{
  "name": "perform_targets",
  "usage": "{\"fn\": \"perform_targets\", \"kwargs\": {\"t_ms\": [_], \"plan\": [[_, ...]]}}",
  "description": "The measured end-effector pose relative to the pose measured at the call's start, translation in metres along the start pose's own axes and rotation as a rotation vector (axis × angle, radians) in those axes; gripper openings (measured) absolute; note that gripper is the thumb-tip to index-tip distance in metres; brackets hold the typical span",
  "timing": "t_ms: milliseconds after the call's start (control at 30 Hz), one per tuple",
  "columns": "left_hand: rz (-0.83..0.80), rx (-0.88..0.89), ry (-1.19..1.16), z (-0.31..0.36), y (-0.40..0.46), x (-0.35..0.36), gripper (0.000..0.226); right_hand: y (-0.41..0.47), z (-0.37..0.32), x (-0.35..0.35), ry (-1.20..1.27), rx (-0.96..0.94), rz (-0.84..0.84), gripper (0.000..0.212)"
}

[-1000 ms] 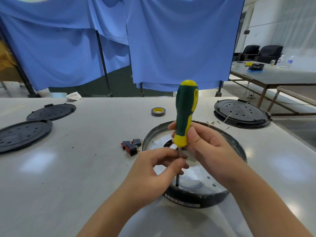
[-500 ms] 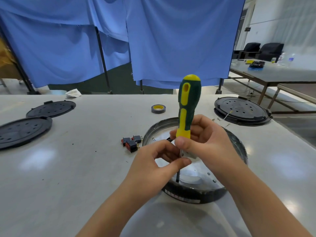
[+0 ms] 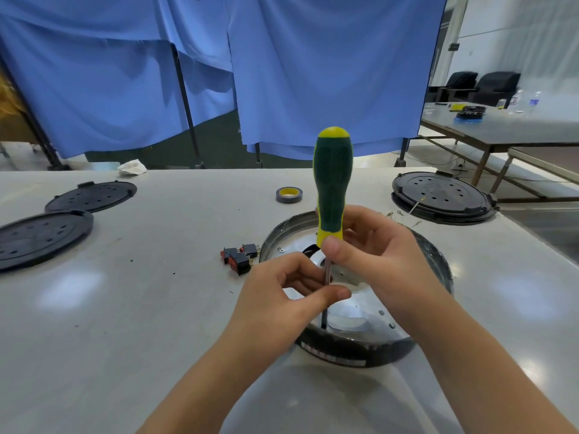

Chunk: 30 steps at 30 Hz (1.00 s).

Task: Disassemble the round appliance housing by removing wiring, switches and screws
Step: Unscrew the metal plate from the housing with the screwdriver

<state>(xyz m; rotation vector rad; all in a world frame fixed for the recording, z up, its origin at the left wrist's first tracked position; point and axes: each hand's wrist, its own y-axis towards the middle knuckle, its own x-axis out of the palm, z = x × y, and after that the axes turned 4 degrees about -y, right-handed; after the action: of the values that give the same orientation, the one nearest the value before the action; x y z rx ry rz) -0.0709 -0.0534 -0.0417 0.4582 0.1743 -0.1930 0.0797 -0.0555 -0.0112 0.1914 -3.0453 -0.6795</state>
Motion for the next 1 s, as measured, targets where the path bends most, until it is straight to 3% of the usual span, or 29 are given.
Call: {"fn": "perform_targets", "kwargs": {"t_ms": [167,267,533,633,767,1000], "plan": [[-0.088,0.032,0.024,0.0013,-0.0001,-0.0035,0.004,-0.0015,0.0013,-0.0024,-0.012,0.033,-0.017,0.031],[-0.142,0.028,-0.002,0.0028,-0.0017,-0.0068,0.017,-0.0016,0.0024,-0.0037,0.035,0.056,-0.061,0.024],[-0.018,0.034,0.038,-0.0001,-0.0001,0.0011,0.021,-0.0012,0.0003,0.001,-0.064,0.002,0.008,0.031],[-0.03,0.046,0.037,-0.0003,-0.0001,0.0003,0.009,-0.0006,0.0019,-0.0009,-0.014,0.022,0.071,0.038],[-0.144,0.05,0.029,0.0023,-0.0017,-0.0044,0.017,-0.002,0.0034,-0.0037,0.035,0.049,-0.045,0.022],[-0.043,0.036,0.014,-0.0002,0.0006,-0.0017,0.016,-0.0023,0.0012,-0.0005,-0.075,0.017,-0.033,0.022]]}}
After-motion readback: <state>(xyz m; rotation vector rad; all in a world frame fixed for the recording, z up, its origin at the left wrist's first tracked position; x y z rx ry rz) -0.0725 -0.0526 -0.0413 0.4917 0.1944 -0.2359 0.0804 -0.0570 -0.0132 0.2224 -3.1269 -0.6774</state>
